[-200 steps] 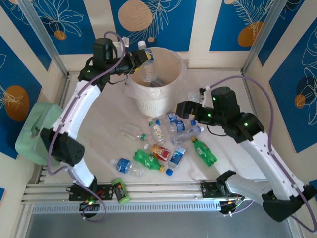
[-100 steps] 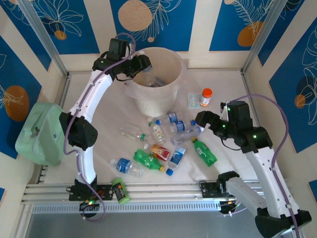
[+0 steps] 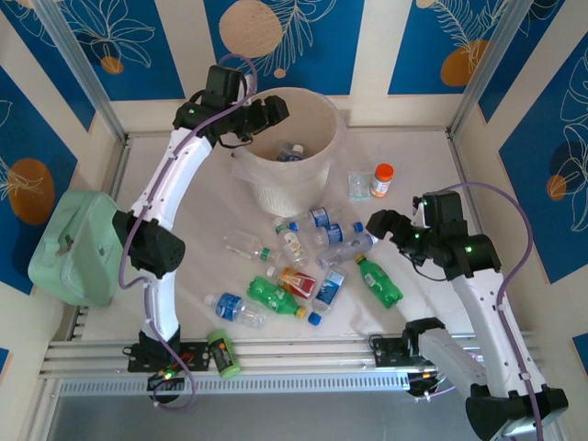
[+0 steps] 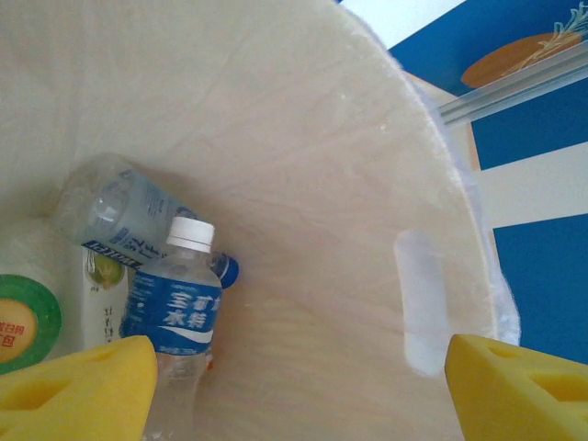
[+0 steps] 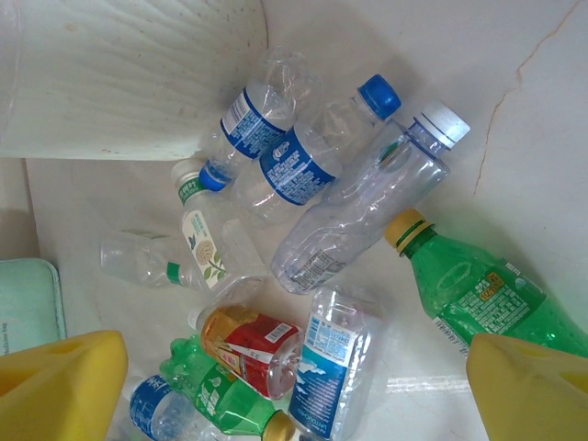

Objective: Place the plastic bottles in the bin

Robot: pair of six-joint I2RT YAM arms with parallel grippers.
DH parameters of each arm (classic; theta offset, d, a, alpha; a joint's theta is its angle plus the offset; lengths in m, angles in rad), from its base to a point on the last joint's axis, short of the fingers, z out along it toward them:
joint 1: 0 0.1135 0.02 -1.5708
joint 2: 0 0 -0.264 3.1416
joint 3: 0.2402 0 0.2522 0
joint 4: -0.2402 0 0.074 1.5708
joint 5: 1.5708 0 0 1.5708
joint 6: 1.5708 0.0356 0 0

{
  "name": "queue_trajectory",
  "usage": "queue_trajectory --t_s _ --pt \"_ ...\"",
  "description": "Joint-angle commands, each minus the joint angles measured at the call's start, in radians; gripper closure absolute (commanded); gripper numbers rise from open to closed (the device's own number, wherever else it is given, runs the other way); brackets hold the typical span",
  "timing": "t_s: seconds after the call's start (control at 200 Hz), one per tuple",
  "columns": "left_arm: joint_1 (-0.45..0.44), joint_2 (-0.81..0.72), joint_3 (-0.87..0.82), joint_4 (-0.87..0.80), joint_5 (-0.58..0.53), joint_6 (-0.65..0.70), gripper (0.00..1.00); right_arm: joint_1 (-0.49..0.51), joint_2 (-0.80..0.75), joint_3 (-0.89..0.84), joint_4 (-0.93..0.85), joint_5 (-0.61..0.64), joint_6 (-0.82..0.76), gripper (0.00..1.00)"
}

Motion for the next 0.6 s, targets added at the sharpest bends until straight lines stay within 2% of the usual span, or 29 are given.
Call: queue_trajectory --t_s 0.0,0.21,0.335,0.425,0.595 --pt "-0.008 -0.004 0.051 -0.047 -0.022 0.043 0.19 -0.005 0.019 -0.021 -0.03 -0.01 -0.014 0.04" --pt "-0.019 -0.136 0.0 -0.033 -0.048 0.115 0.2 -0.004 0.092 -0.062 -0.034 0.026 -0.017 0.01" --pt "-0.019 -0.295 -0.222 0.093 -0.016 0.114 0.21 -0.001 0.141 -0.097 -0.03 0.06 0.0 0.0" --pt "-0.019 -0.421 -0.417 0.229 0.029 0.084 0.21 0.009 0.184 -0.108 -0.066 0.132 0.029 0.0" --pt "-0.019 -0.605 -0.71 0.41 0.072 0.024 0.21 0.073 0.287 -0.119 -0.095 0.219 0.07 0.01"
